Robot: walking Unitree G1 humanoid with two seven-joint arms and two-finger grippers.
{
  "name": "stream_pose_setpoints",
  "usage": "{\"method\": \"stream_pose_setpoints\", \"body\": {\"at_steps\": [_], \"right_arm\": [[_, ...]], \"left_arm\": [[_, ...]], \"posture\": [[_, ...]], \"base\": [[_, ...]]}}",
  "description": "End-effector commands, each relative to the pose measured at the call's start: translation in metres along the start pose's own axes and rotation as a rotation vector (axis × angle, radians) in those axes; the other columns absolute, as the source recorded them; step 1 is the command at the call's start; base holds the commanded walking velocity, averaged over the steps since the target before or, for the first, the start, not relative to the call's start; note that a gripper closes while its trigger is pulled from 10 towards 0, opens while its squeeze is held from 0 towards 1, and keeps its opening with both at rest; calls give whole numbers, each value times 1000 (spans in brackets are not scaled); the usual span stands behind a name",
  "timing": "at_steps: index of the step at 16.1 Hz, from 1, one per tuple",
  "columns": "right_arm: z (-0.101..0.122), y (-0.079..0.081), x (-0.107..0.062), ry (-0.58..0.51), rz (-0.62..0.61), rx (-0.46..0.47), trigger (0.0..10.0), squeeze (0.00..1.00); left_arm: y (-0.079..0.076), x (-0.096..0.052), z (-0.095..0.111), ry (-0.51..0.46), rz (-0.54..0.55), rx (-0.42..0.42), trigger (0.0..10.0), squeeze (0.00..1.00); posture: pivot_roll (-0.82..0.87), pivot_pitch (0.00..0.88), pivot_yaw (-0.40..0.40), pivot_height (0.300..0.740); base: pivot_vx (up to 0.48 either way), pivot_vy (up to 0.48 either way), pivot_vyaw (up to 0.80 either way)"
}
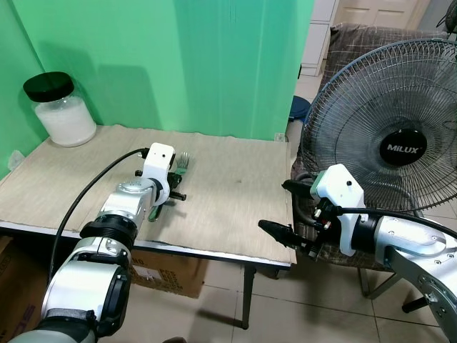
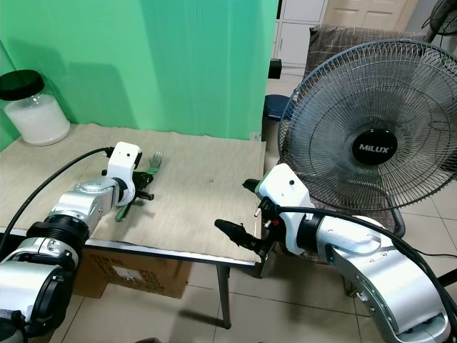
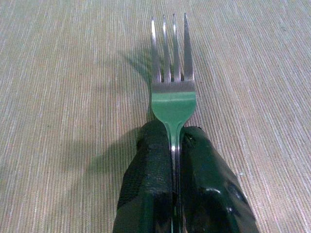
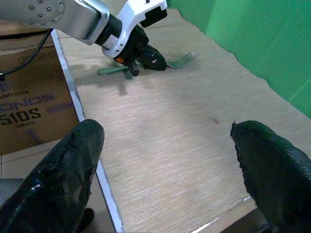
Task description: Setting the table
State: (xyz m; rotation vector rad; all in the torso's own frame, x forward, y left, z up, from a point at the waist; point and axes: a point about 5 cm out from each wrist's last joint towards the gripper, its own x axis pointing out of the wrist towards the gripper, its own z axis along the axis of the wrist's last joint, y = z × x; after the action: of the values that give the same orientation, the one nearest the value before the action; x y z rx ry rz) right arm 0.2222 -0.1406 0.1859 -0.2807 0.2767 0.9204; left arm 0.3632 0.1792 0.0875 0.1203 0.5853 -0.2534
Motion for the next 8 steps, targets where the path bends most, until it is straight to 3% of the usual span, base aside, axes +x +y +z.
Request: {"method": "stream_pose_setpoints", "body": {"at_steps": [1, 3, 5, 7, 8], "right_arm": [[3, -2, -1, -16, -7, -14, 10000, 0], [5, -4, -2, -27, -32, -13, 10000, 0], [10, -12, -5, -78, -118, 8, 10000, 0], [11, -14, -6, -91, -139, 15, 10000, 0], [12, -15, -7, -115, -186, 32, 10000, 0]], "left_arm": [[1, 0, 2, 7, -1, 5, 0, 0], [0, -1, 13, -41, -17, 19, 0, 0], [-12, -9, 40, -194, -122, 69, 0, 0], [-15, -13, 47, -249, -149, 89, 0, 0], [-24, -24, 58, -348, -219, 73, 0, 0]], "posture": [[-159, 0, 42, 740], [-159, 0, 48, 740], [-157, 0, 56, 740], [-156, 0, 58, 740], [-148, 0, 58, 740]], "base": [[0, 0, 0], [0, 0, 0], [0, 0, 0], [0, 0, 0], [0, 0, 0]]}}
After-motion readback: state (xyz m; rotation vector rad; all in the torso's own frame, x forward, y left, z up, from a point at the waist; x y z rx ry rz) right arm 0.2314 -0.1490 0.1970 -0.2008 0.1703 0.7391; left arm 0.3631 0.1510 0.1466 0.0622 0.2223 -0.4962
